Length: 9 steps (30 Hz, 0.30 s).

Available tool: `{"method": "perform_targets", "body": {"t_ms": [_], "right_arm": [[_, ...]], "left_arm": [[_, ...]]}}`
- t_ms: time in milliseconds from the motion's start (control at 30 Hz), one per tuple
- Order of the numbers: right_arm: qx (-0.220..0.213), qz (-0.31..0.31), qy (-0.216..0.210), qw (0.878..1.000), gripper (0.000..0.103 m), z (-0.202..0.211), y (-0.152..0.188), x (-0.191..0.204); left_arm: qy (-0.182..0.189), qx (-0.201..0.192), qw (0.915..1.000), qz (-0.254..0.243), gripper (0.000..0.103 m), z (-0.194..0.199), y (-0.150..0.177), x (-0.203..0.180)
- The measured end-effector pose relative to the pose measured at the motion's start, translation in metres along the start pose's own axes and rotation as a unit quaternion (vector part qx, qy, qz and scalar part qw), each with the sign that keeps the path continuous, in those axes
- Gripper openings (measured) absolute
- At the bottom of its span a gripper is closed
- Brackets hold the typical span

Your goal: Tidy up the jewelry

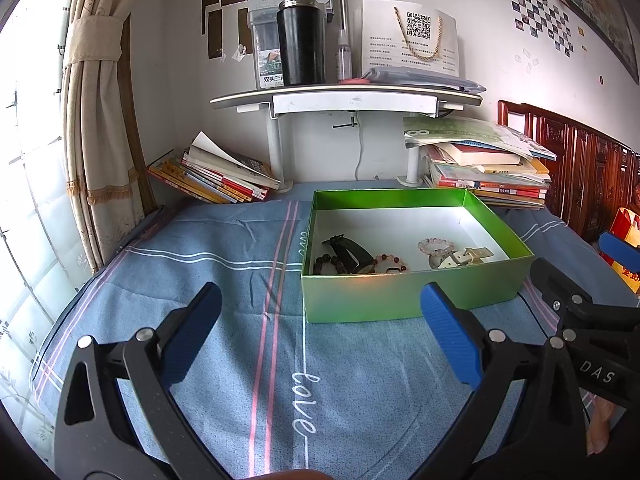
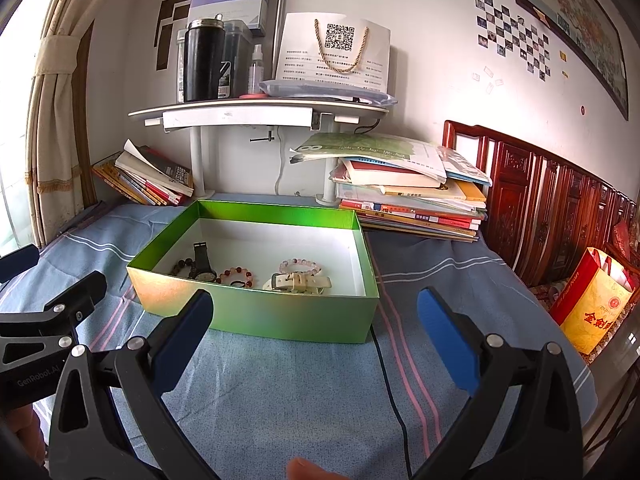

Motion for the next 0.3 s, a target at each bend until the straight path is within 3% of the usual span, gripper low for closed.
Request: {"method": "perform_targets", "body": {"t_ms": [200, 300], "right_arm": [[0.014, -0.001, -0.008, 1.0, 0.1, -0.008, 0.005, 0.0], [0.053, -0.008, -0.007, 0.999, 0.1, -0.025, 0.014, -0.008]], "left_arm": [[0.011, 0.019, 0.9997, 0.006, 0.099, -0.009, 0.005, 0.002], [0.013, 0.047, 0.9988, 0.008, 0.099, -0.02, 0.014, 0.003]]}}
Point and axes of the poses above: each gripper's, at about its wrist camera, not at the fingertips, and z roughly against the way its jaws point, x to its left, y to its underside, the point moved 9 cm from there along -z, roughly the way its jaws point, and after that the axes turned 4 degrees about -z, right-handed, at the moved point
